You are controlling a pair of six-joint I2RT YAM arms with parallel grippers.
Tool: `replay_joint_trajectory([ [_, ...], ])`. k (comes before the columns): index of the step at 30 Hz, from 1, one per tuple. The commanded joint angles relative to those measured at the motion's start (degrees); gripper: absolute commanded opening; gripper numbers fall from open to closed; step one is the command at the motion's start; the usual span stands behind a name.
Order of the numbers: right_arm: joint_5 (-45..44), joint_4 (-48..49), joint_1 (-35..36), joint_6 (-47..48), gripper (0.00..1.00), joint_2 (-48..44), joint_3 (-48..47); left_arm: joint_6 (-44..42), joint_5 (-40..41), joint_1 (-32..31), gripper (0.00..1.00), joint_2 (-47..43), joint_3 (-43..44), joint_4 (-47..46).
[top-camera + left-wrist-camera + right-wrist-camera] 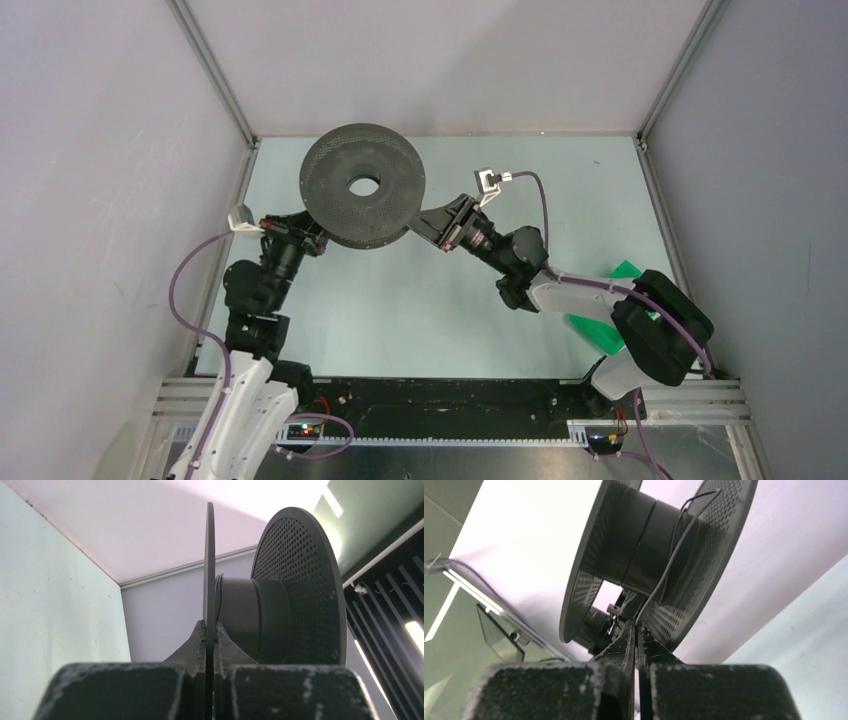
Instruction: Wrap the cables
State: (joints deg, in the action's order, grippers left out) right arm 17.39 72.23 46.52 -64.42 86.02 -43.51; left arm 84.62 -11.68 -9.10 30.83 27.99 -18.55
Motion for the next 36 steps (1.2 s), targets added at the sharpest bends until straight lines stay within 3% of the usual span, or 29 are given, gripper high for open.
replay_joint_trajectory([
  [1, -11.36, 5.34, 2.23, 4.11, 0.0, 2.28, -3.92, 4.93, 2.41, -1.47, 0.0, 0.34, 3.1, -4.87],
  [8, -26.57, 5.75, 7.53, 11.79, 0.0, 6.27, -7.68, 6.35, 5.06, -2.63, 0.0, 1.39, 2.46, -5.96],
  [11, -29.12, 5.15, 9.15, 14.54, 0.0, 8.47, -9.65, 6.68, 5.33, -2.74, 0.0, 2.12, 2.55, -6.84],
  [18, -39.09, -0.53, 11.83, 16.85, 0.0, 12.74, -13.42, 7.36, 5.6, -3.25, 0.0, 3.69, 2.81, -8.26],
  [21, -44.06, -7.25, 12.87, 17.06, 0.0, 13.73, -16.33, 7.67, 6.66, -4.09, 0.0, 4.15, 2.67, -9.04],
  [36, -52.49, -16.51, 17.81, 20.93, 0.0, 16.43, -19.87, 8.31, 8.3, -5.31, 0.0, 5.48, 2.42, -11.78],
])
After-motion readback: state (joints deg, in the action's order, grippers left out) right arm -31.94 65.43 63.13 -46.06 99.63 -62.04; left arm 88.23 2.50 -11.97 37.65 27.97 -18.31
